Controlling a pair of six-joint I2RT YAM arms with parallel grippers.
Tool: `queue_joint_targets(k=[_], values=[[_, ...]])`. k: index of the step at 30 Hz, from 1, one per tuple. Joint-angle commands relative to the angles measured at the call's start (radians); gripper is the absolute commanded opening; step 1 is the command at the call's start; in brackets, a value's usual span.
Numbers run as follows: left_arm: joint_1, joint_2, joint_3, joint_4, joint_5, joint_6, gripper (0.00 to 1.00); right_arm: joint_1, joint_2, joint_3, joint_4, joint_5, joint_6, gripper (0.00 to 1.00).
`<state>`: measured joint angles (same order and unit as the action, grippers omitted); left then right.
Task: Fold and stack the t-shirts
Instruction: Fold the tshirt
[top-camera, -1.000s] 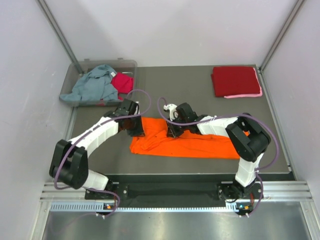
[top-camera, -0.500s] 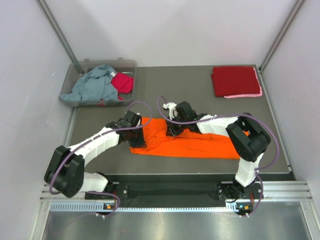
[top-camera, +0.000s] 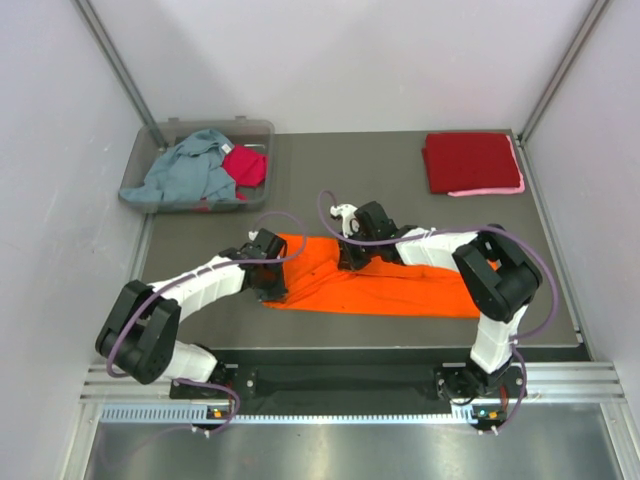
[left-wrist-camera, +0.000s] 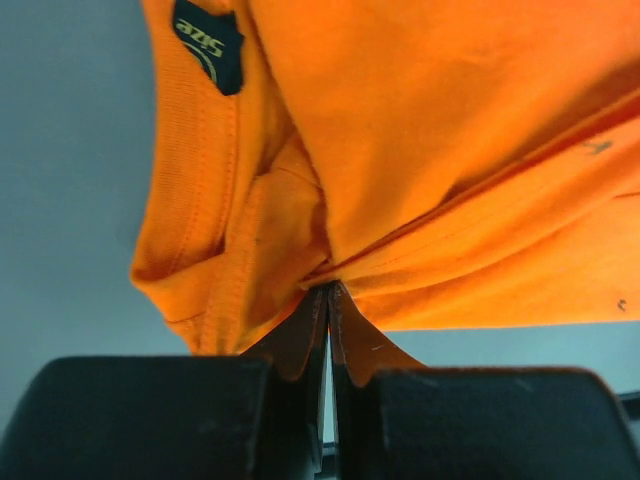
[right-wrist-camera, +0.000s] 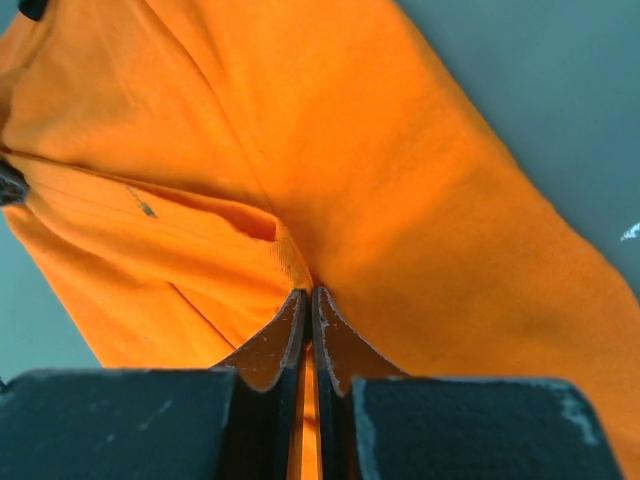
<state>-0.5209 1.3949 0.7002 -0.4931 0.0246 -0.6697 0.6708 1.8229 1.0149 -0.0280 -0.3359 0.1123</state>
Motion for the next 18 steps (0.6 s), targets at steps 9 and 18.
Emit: queue_joint_targets(k=[9, 18], values=[[-0.004, -0.066, 0.071, -0.076, -0.052, -0.004, 0.11, -0.019, -0.022, 0.048, -0.026, -0.035, 0.015, 0.22], [0.027, -0.136, 0.225, -0.144, -0.121, 0.042, 0.22, -0.020, -0.129, 0.037, -0.059, 0.067, 0.154, 0.20]])
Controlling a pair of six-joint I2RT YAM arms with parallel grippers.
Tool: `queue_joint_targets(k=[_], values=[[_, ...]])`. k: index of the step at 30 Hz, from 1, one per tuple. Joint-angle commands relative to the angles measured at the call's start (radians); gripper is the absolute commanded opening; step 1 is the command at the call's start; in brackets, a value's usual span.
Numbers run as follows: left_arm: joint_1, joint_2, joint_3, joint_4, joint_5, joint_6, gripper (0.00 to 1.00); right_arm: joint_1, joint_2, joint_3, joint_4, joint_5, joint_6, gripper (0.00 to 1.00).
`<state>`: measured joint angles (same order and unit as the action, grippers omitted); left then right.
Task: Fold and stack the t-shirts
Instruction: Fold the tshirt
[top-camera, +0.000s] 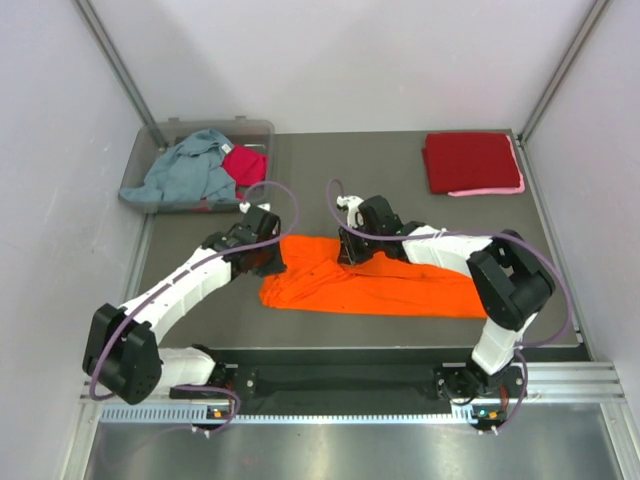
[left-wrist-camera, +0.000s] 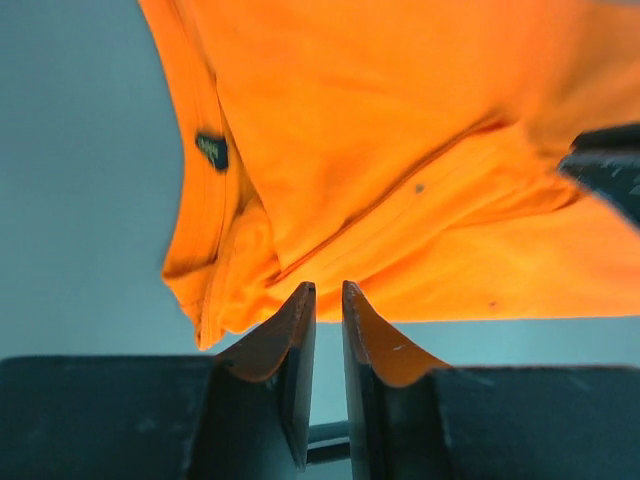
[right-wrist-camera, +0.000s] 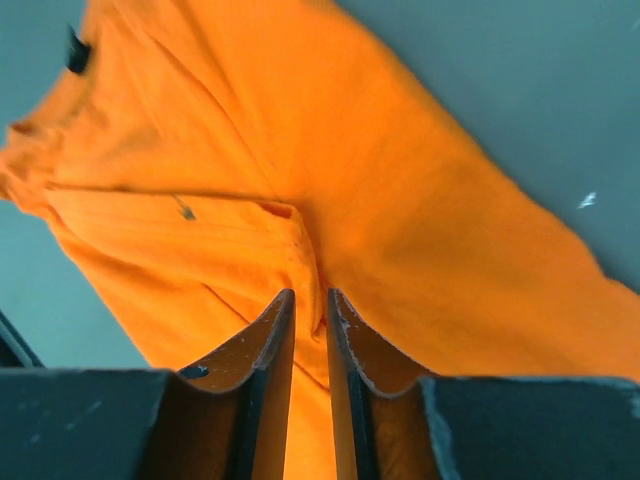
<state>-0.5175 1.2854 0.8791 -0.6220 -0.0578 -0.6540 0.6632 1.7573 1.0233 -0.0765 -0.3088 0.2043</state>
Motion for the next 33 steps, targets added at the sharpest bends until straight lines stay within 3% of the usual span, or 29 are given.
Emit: queue_joint_targets(k=[1, 8, 12, 17, 20, 28, 33], values=[[0.036, -0.008, 0.060, -0.005, -0.025, 0.034, 0.22, -0.013, -0.082, 0.027, -0.016, 0.049, 0.069, 0.22], [0.154, 0.141, 0.181, -0.002, -0.057, 0.109, 0.24, -0.039, -0.219, 0.018, -0.121, 0.201, 0.113, 0.32], [0.234, 0.173, 0.150, 0.096, 0.016, 0.132, 0.34, -0.060, -0.283, 0.012, -0.134, 0.201, 0.110, 0.37], [0.289, 0.265, 0.144, 0.235, 0.163, 0.180, 0.37, -0.071, -0.332, -0.002, -0.132, 0.211, 0.106, 0.41], [0.289, 0.322, 0.170, 0.277, 0.174, 0.201, 0.36, -0.073, -0.355, -0.040, -0.097, 0.220, 0.113, 0.42], [0.292, 0.508, 0.283, 0.260, 0.069, 0.188, 0.29, -0.082, -0.387, -0.049, -0.095, 0.227, 0.135, 0.43], [0.292, 0.563, 0.308, 0.266, 0.067, 0.186, 0.12, -0.083, -0.403, -0.052, -0.106, 0.240, 0.132, 0.43]])
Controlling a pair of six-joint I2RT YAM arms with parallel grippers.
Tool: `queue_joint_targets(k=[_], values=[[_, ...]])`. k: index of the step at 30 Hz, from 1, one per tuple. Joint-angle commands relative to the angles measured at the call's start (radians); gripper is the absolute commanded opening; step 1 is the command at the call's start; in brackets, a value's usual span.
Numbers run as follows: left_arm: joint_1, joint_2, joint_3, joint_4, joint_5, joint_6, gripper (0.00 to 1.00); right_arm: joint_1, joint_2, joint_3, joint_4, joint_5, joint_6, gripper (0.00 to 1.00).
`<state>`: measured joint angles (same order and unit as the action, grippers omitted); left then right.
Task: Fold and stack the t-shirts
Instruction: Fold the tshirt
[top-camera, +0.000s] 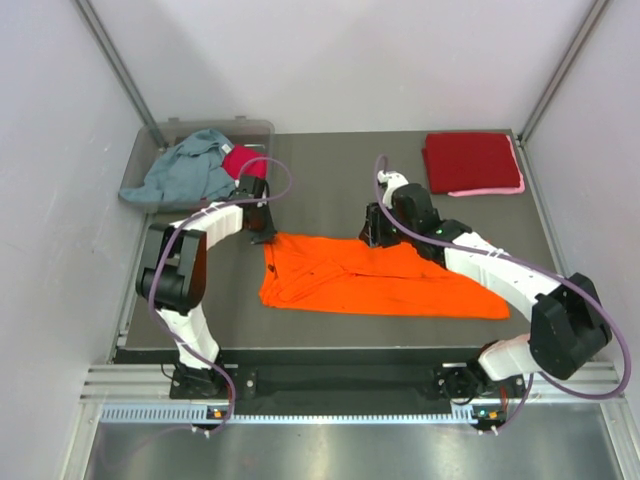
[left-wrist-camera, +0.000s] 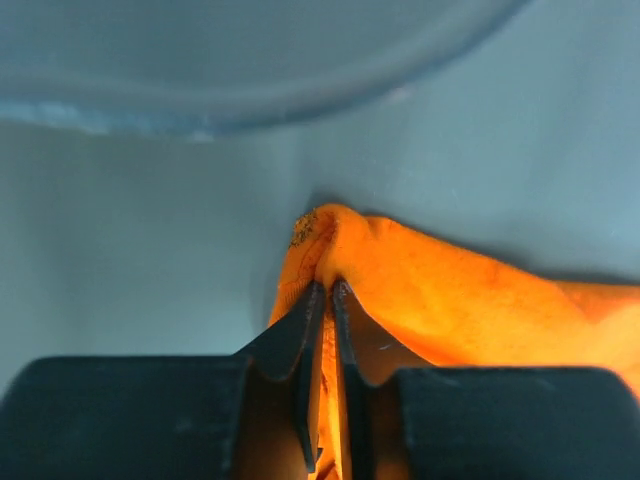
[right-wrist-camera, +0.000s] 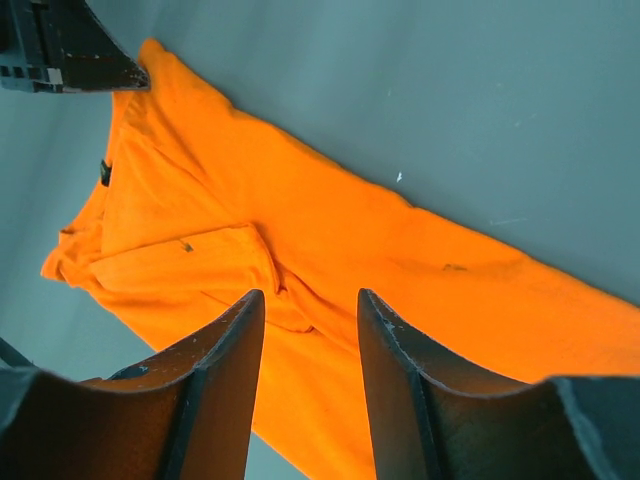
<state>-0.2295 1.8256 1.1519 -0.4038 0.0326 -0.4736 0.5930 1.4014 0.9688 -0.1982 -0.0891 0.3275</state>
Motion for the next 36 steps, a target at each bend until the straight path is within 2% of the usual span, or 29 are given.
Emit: queue_joint_targets(k=[1, 8, 14, 18, 25, 30, 31, 36], values=[[0.004, 0.027, 0.038, 0.057, -0.023, 0.006, 0.11, -0.013, -0.048, 0.004, 0.010, 0.026, 0.005, 0.43], [0.002, 0.092, 0.095, 0.060, -0.072, 0.001, 0.00, -0.032, -0.053, -0.013, 0.005, 0.075, 0.022, 0.43], [0.002, 0.129, 0.141, 0.088, -0.066, 0.006, 0.00, -0.099, -0.044, -0.007, -0.043, 0.140, 0.097, 0.43], [-0.001, 0.179, 0.192, 0.128, -0.002, -0.006, 0.00, -0.174, -0.054, -0.021, -0.060, 0.166, 0.143, 0.42], [-0.013, 0.264, 0.258, 0.140, 0.044, -0.039, 0.00, -0.222, -0.079, -0.050, -0.038, 0.164, 0.137, 0.42], [-0.018, 0.268, 0.270, 0.082, -0.023, -0.060, 0.00, -0.233, -0.048, -0.042, -0.023, 0.143, 0.110, 0.42], [-0.018, 0.264, 0.269, 0.062, -0.077, -0.060, 0.00, -0.231, -0.033, -0.035, -0.018, 0.128, 0.098, 0.42], [-0.011, 0.241, 0.264, 0.008, -0.119, -0.050, 0.00, -0.231, -0.002, -0.024, 0.014, 0.100, 0.102, 0.42]])
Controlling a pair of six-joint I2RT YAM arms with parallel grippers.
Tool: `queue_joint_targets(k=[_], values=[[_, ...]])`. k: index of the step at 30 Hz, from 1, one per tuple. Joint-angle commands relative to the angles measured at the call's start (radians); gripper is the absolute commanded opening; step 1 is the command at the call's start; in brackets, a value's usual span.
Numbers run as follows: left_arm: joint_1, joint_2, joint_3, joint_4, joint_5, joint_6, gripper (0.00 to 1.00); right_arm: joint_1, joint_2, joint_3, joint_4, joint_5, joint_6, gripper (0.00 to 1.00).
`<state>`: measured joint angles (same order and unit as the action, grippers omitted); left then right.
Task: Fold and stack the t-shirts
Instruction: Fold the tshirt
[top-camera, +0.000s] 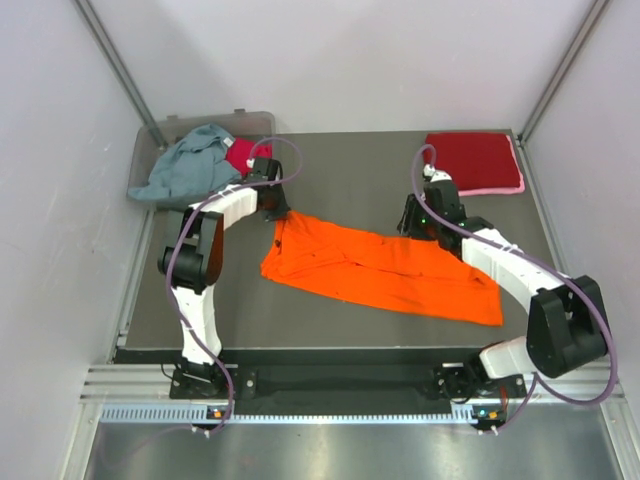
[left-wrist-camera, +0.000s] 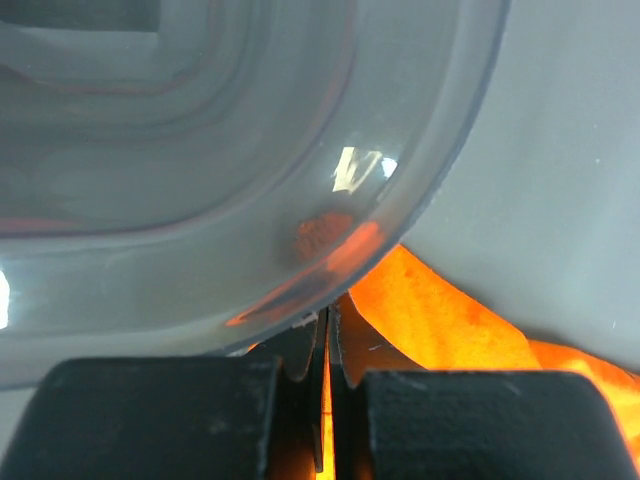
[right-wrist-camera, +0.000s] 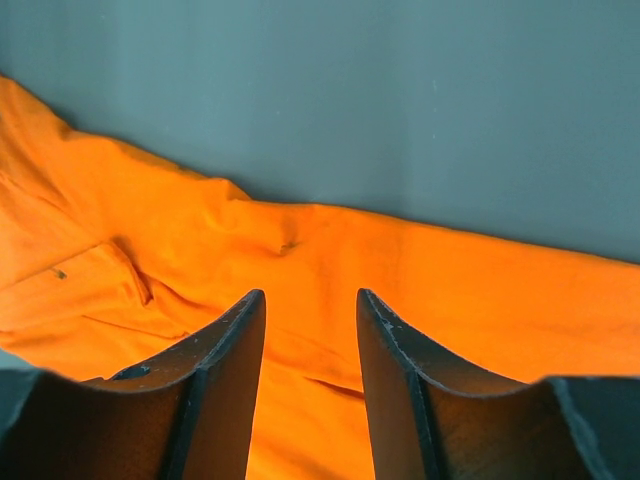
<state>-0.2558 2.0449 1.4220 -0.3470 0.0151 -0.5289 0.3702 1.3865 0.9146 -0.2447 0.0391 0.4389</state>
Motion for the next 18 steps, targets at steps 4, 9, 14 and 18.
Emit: queue_joint_targets(k=[4, 9, 14, 18], values=[[0.015, -0.055, -0.057, -0.014, -0.043, 0.040, 0.20, -0.010, 0.039, 0.058, 0.073, -0.102, -0.012, 0.43], [0.015, -0.156, -0.015, -0.099, -0.021, 0.058, 0.31, -0.002, 0.132, 0.137, 0.103, -0.252, -0.080, 0.46], [0.015, -0.287, 0.005, -0.184, -0.021, 0.072, 0.32, 0.030, 0.311, 0.263, 0.147, -0.396, -0.120, 0.48], [0.020, -0.409, -0.064, -0.205, 0.016, 0.075, 0.33, 0.088, 0.460, 0.448, 0.121, -0.433, -0.172, 0.50]])
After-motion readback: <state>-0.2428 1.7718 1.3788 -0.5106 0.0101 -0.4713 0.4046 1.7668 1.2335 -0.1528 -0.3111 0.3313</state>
